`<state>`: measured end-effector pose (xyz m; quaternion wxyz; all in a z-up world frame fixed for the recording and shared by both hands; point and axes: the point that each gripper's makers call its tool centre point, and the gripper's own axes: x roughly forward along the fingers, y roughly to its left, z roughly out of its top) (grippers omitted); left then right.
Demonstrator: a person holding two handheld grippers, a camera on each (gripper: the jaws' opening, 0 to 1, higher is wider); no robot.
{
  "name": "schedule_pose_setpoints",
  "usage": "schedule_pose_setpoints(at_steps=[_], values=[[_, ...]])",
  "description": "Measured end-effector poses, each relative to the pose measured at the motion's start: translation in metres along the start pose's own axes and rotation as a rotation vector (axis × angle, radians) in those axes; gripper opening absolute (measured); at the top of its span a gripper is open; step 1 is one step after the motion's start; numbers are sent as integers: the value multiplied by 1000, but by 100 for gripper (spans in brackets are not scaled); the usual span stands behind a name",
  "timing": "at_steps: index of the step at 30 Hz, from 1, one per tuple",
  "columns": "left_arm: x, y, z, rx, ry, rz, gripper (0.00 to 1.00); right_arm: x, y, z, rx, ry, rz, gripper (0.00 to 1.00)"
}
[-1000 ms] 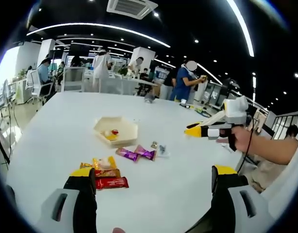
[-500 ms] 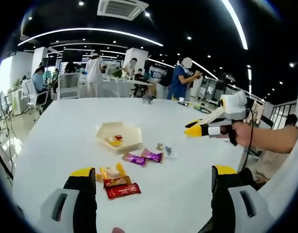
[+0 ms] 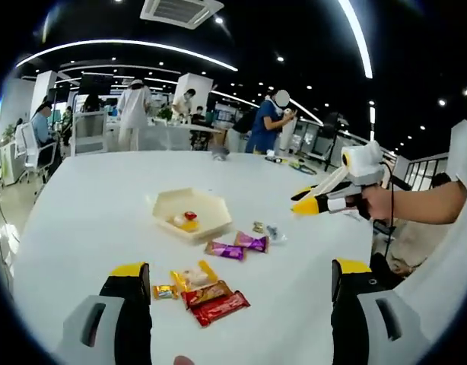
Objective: Place the target food into the container with the food tongs after gripping and lifting it, then release it inside without dropping or visibly crushing the food.
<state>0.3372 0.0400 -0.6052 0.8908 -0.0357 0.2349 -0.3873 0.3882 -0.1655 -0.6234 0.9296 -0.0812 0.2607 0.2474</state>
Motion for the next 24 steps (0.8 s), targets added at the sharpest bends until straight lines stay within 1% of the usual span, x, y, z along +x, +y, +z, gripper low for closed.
schedule_pose_setpoints(at_steps=[3, 4, 5, 6, 7, 8, 10, 11, 13, 17, 24], values=[[-2, 7, 3, -1, -14, 2, 99, 7, 3, 0, -22, 8, -1, 28], [-1, 10, 2, -6, -18, 2, 99, 12, 5, -1, -29, 11, 5, 28], [0, 14, -1, -10, -7, 9, 99, 14, 5, -2, -32, 14, 4, 28], [0, 17, -6, -21, 18, 23, 99, 16, 7, -3, -36, 29, 10, 28], [-1, 16, -5, -22, 18, 22, 99, 16, 8, -3, -36, 28, 13, 28], [-2, 15, -3, -20, 5, 15, 99, 18, 10, -1, -46, 16, 23, 28], [-3, 14, -3, -18, -3, 7, 99, 23, 8, -2, -64, 28, 20, 28], [-4, 15, -4, -12, 6, 9, 99, 24, 7, -2, -63, 27, 22, 28], [-6, 18, -5, -1, 10, 21, 99, 26, 7, -3, -69, 26, 27, 28], [-13, 22, 0, -25, -19, 46, 99, 30, 6, -8, -120, 44, 44, 28], [-14, 25, 2, -44, -42, 81, 99, 38, 1, -9, -151, 17, 70, 29]])
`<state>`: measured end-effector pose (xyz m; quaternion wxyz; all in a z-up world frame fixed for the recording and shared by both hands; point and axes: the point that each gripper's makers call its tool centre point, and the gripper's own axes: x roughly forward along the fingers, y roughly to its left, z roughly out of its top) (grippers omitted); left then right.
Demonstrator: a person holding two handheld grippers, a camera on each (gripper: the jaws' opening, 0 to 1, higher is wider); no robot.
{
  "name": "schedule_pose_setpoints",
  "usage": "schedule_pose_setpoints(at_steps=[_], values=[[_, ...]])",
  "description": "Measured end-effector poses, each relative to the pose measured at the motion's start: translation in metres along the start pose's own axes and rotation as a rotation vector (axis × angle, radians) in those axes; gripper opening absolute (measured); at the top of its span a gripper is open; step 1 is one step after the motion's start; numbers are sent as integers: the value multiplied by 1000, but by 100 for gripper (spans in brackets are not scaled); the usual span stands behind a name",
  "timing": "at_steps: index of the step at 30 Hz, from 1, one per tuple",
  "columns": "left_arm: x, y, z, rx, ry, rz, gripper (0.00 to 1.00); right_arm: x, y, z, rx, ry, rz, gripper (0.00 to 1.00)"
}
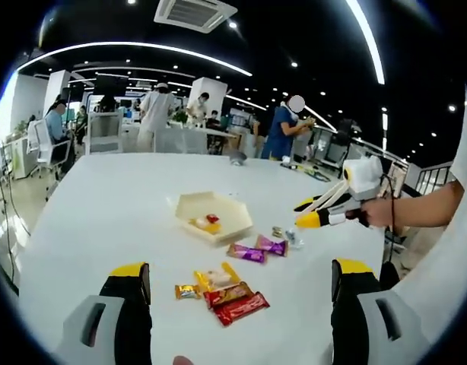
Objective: Place the target food into the container with the food tongs after gripping and lifting it, then release it inside without dropping or visibly crushing the food.
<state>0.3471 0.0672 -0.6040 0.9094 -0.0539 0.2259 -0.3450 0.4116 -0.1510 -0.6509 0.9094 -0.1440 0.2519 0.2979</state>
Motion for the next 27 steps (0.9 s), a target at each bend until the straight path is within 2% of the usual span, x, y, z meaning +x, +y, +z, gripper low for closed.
schedule_pose_setpoints(at_steps=[8, 15, 27], values=[[-8, 5, -13, -39, 18, 69, 99, 19, 2, -8, 1, 10, 53, 29], [-15, 10, -16, -69, 22, 121, 99, 36, 1, -23, -6, 43, 96, 29], [-23, 10, -19, -96, 22, 159, 99, 49, 5, -28, -15, 61, 124, 29]])
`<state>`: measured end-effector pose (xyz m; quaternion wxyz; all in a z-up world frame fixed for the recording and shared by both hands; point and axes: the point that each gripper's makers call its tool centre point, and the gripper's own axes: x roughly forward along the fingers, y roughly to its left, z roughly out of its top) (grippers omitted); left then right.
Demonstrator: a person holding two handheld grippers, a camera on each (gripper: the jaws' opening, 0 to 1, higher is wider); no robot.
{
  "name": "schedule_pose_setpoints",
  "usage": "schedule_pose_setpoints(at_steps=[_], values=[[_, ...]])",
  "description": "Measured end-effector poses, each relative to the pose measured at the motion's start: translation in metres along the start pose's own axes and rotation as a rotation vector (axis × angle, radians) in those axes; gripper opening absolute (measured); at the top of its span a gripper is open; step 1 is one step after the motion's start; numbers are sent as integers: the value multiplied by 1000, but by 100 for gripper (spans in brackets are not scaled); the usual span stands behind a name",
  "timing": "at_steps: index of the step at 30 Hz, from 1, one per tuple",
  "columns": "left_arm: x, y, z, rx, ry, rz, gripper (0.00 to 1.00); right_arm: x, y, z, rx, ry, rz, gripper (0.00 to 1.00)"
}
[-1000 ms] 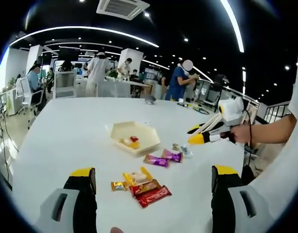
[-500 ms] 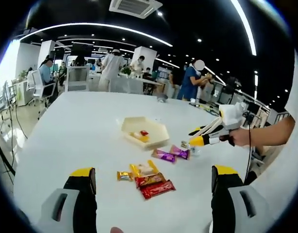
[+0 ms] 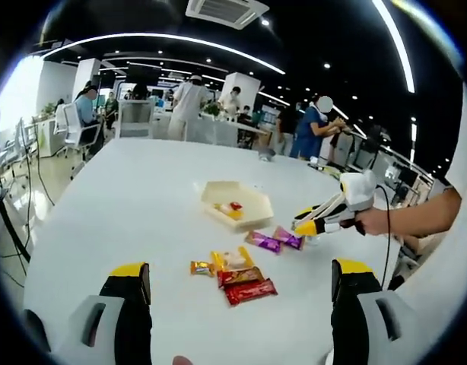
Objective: Place the target food into the container with the food tongs after gripping and lifting it, then release it inside without dropping or visibly crushing the food.
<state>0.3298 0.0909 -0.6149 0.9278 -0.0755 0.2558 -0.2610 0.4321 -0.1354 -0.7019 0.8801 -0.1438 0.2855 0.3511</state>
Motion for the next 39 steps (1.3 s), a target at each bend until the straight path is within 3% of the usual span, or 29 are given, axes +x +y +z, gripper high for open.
schedule_pose_setpoints(at_steps=[6, 13, 26, 33, 38, 39], values=[[-5, 0, -3, -5, 5, 11, 99, 7, 5, -3, -13, 12, 30, 29], [-12, 4, -3, -15, 0, 31, 99, 16, 5, -16, -62, 64, 19, 29], [-13, 8, -2, -32, -8, 44, 99, 22, 6, -24, -92, 95, 32, 29], [-17, 13, -6, -39, 5, 59, 99, 26, 2, -24, -82, 93, 12, 27], [-15, 13, -4, -40, 2, 55, 99, 23, -6, -27, 26, 126, -26, 19], [-15, 13, -3, -41, 0, 55, 99, 22, -6, -26, 1, 112, -27, 18]])
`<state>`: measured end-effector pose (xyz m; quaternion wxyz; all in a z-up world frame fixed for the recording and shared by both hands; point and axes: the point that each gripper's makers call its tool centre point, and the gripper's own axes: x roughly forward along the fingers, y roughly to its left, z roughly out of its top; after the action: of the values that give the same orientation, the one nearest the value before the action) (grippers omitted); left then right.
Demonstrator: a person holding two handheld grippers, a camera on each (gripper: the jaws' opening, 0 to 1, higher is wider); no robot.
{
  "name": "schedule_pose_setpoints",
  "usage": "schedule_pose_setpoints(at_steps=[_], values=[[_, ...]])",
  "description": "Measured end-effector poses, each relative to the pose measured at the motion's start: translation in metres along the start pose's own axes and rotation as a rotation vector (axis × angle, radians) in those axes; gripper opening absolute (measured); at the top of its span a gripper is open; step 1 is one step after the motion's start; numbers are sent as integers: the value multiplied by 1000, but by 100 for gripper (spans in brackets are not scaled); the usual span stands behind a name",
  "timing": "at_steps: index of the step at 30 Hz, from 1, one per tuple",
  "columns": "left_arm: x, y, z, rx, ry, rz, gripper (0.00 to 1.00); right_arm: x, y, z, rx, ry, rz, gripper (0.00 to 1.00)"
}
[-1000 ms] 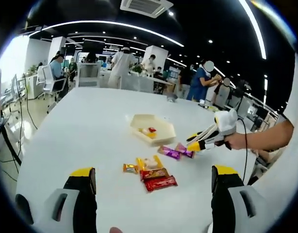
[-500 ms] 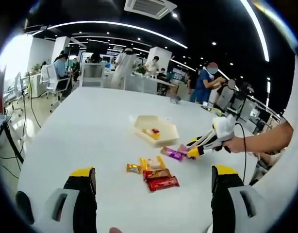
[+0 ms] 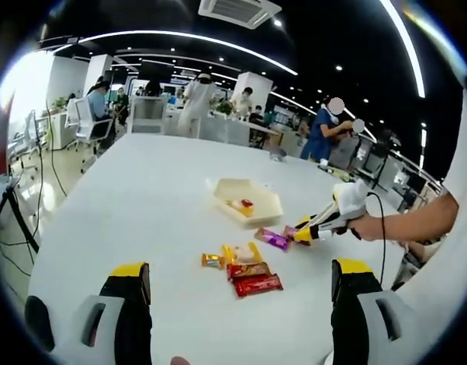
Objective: Place the target food into the container with the food tongs after gripping and lifting it, then release it inside without dropping or visibly crushing the food.
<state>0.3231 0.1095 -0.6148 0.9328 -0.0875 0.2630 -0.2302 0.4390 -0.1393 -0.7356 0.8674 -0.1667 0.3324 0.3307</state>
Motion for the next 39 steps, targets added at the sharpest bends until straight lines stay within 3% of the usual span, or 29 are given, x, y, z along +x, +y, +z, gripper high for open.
schedule_pose_setpoints(at_steps=[2, 3, 5, 6, 10, 11, 13, 18, 30, 39], values=[[1, -1, 1, -2, -1, -4, 99, 0, 0, -2, -9, 6, -3, 18], [1, -1, 1, -1, 0, -6, 99, -1, 6, -5, 27, 16, 30, 18], [2, -1, 2, 2, -2, -8, 99, -3, 3, -3, -3, 6, 17, 18], [2, -1, 2, 1, -3, -10, 99, -4, 5, -4, 29, 17, 31, 18], [2, -3, 4, 7, -7, -17, 99, -9, 2, -1, 8, -8, 2, 19], [2, -4, 4, 9, -11, -20, 99, -11, 12, -4, 70, 21, 51, 19], [1, -6, 5, 12, -13, -26, 99, -13, 6, 1, -6, -9, 19, 19], [0, -11, 6, 27, -16, -41, 99, -20, 5, 3, 42, -14, 2, 19], [-1, -30, 22, 80, -55, -123, 99, -68, 12, 20, 107, -84, -53, 20], [10, -55, 19, 136, -34, -228, 99, -103, 17, 26, 167, -145, -121, 20]])
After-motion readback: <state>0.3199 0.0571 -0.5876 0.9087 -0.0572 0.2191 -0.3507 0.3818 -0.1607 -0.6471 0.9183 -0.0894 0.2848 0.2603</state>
